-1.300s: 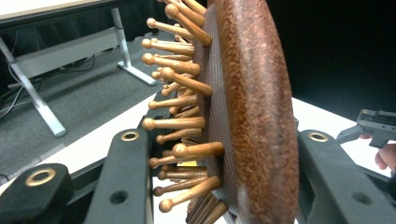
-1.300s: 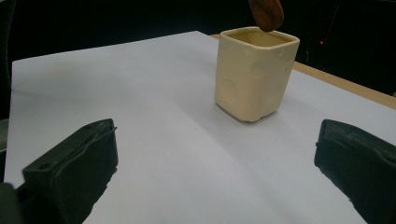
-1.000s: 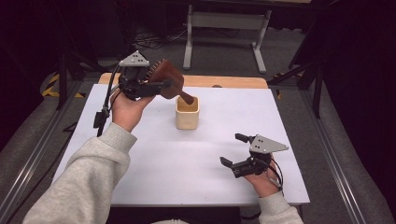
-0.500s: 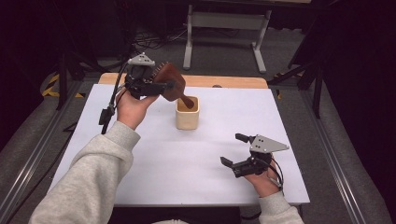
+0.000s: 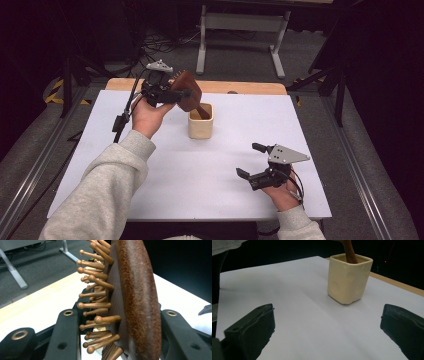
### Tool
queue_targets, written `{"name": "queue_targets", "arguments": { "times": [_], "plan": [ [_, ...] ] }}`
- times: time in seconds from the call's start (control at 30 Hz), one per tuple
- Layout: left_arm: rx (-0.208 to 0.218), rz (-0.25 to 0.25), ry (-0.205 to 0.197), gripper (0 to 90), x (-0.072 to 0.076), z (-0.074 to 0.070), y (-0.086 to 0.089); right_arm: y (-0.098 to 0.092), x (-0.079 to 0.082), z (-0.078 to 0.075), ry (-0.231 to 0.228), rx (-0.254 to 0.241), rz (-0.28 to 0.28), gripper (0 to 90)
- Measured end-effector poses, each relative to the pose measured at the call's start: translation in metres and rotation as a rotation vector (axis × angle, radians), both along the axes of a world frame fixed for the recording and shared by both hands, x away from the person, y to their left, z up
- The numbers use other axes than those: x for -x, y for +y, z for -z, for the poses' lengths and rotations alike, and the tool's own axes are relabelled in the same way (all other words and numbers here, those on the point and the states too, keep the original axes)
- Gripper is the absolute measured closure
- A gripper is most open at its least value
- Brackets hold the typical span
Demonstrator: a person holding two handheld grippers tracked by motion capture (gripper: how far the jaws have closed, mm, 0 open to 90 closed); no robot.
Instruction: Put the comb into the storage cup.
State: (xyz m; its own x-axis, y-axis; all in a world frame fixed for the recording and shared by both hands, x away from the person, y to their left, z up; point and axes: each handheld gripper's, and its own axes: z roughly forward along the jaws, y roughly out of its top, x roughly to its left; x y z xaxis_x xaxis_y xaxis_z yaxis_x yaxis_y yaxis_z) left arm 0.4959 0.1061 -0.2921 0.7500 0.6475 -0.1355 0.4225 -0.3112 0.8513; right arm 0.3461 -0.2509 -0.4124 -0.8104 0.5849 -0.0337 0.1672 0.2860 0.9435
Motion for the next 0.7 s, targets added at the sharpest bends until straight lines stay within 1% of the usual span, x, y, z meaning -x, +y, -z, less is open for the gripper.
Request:
{"name": "queue_targets", "arguments": {
  "times": [0.07,0.13,0.17,0.27,0.3,0.33,0.47,0.63,0.7],
  "plan": [
    [0.002,0.000,0.015,55.5,-0.001,0.002,-0.002,0.000,0.000,0.000,-0.001,0.001,0.000,0.3],
    [-0.006,-0.006,0.009,55.5,-0.002,0.004,-0.004,0.000,0.000,0.000,-0.001,-0.001,-0.002,0.3],
    [-0.006,-0.001,0.013,55.4,-0.003,0.004,-0.005,0.000,0.000,0.000,0.000,-0.001,-0.002,0.3],
    [-0.009,-0.009,0.019,55.3,-0.004,0.007,-0.008,0.000,0.000,0.000,0.000,0.001,-0.002,0.3],
    [-0.018,-0.010,0.016,55.2,-0.005,0.007,-0.009,0.000,0.000,0.000,0.001,0.000,-0.001,0.3],
    [-0.016,-0.013,0.022,55.2,-0.005,0.009,-0.010,0.000,0.000,0.000,0.000,-0.001,-0.003,0.3],
    [-0.025,-0.021,0.017,54.9,-0.006,0.011,-0.012,0.000,0.000,0.000,-0.001,-0.002,-0.003,0.3],
    [-0.045,-0.025,0.027,54.1,-0.007,0.014,-0.016,-0.001,0.000,0.000,-0.001,-0.001,-0.004,0.3],
    [-0.055,-0.022,0.024,53.9,-0.008,0.015,-0.016,0.000,0.000,0.000,-0.001,-0.001,-0.004,0.3]
  ]
}}
